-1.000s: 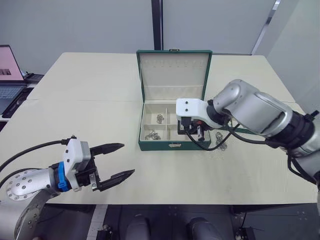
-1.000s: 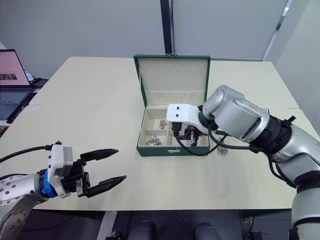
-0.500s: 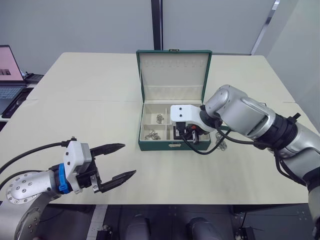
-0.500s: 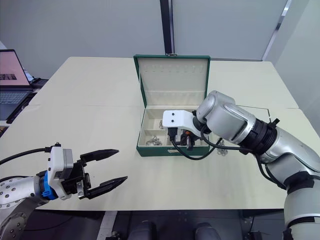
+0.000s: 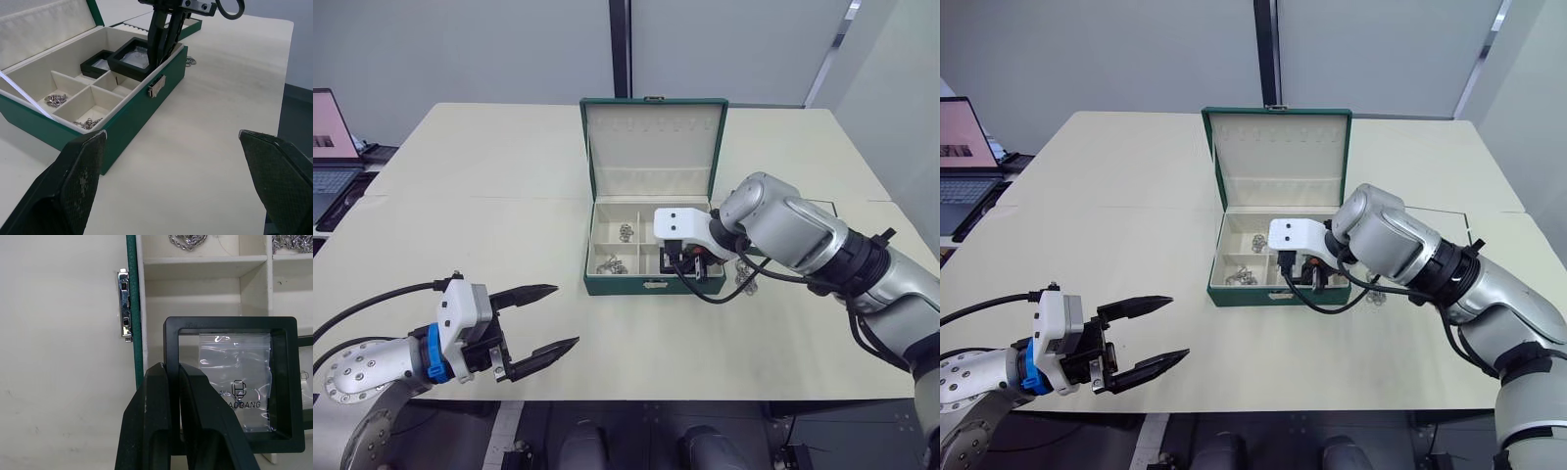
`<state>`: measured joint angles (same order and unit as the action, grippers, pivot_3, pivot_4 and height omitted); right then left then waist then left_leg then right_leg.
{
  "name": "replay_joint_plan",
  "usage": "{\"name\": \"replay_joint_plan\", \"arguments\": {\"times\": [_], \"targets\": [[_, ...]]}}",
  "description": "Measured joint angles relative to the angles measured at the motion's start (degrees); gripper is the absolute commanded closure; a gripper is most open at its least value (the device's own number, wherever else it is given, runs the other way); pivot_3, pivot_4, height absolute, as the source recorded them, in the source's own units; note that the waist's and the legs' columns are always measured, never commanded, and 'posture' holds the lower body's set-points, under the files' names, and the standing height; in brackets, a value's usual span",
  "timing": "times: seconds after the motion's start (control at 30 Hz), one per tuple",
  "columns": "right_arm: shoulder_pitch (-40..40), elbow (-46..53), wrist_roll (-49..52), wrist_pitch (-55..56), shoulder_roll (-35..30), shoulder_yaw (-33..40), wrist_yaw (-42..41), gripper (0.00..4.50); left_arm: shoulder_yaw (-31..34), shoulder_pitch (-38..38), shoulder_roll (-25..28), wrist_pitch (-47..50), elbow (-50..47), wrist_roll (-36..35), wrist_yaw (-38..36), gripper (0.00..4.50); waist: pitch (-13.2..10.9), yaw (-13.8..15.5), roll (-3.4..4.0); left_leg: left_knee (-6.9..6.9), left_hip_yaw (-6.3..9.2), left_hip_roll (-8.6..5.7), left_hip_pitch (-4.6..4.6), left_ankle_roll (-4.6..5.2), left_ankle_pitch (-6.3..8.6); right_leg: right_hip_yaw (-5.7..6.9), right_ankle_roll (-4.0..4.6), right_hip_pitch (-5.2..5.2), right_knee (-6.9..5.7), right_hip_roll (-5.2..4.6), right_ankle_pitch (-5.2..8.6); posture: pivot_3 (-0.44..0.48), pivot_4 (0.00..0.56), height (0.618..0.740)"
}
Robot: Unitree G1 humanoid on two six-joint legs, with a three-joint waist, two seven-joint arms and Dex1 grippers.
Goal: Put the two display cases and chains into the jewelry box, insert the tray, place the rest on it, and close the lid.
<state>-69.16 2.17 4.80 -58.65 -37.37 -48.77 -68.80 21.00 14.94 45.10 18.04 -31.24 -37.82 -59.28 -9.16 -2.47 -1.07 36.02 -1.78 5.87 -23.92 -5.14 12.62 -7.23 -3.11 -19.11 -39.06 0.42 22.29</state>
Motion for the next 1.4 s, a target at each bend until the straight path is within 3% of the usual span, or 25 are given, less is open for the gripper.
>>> {"name": "replay_joint_plan", "arguments": {"times": [0.37,0.8,0.87,1.13,1.33,1.4], "targets": [[0.2,-0.8,-0.9,1.1,0.5,0.6,-2.1,4.48,0.0,-1.6,0.3,0.5,-1.0,0.0,1.1,0.00,0.0,0.0,0.00,0.00,0.00,0.00,0.00,0.00,0.00,0.00,0.00,0.00,0.00,0.01,0.00,0.000,0.150,0.740],[-0.2,-10.3,-1.7,6.7,3.8,2.1,-6.9,4.48,0.0,-2.2,0.6,1.7,-2.5,-0.1,1.5,0.00,0.0,-0.3,0.00,0.00,0.00,0.00,0.00,-0.01,0.00,0.00,0.00,0.01,0.00,0.01,0.00,0.000,0.150,0.740],[-0.2,-10.9,-2.0,6.8,4.1,2.5,-7.3,3.77,0.0,-2.1,0.6,1.7,-2.5,0.0,1.4,0.00,0.0,-0.4,0.00,0.00,0.01,0.00,0.00,0.00,0.00,0.00,0.00,0.01,0.00,0.01,0.00,0.000,0.150,0.740],[-0.2,-12.1,-4.0,7.9,4.6,4.5,-7.1,1.83,0.0,-2.0,0.6,1.4,-2.3,0.2,1.0,0.00,0.0,-0.5,0.00,0.00,0.00,0.00,0.00,-0.01,0.00,0.00,0.00,0.01,0.01,0.01,0.00,0.000,0.150,0.740],[-0.2,-12.4,-5.5,8.4,4.8,5.8,-7.0,0.01,0.0,-2.0,0.6,1.1,-1.9,0.3,-0.1,0.00,0.0,-0.5,0.00,-0.01,0.00,0.00,0.00,-0.01,0.00,0.00,0.00,0.01,0.01,0.01,0.00,0.000,0.150,0.740],[-0.2,-12.4,-5.7,8.4,4.9,6.9,-7.0,0.01,0.0,-2.0,0.6,1.1,-1.9,0.3,-0.2,0.00,0.0,-0.5,0.00,-0.01,0.00,0.00,0.00,-0.01,0.00,0.00,0.00,0.01,0.01,0.01,0.00,0.000,0.150,0.740]]}}
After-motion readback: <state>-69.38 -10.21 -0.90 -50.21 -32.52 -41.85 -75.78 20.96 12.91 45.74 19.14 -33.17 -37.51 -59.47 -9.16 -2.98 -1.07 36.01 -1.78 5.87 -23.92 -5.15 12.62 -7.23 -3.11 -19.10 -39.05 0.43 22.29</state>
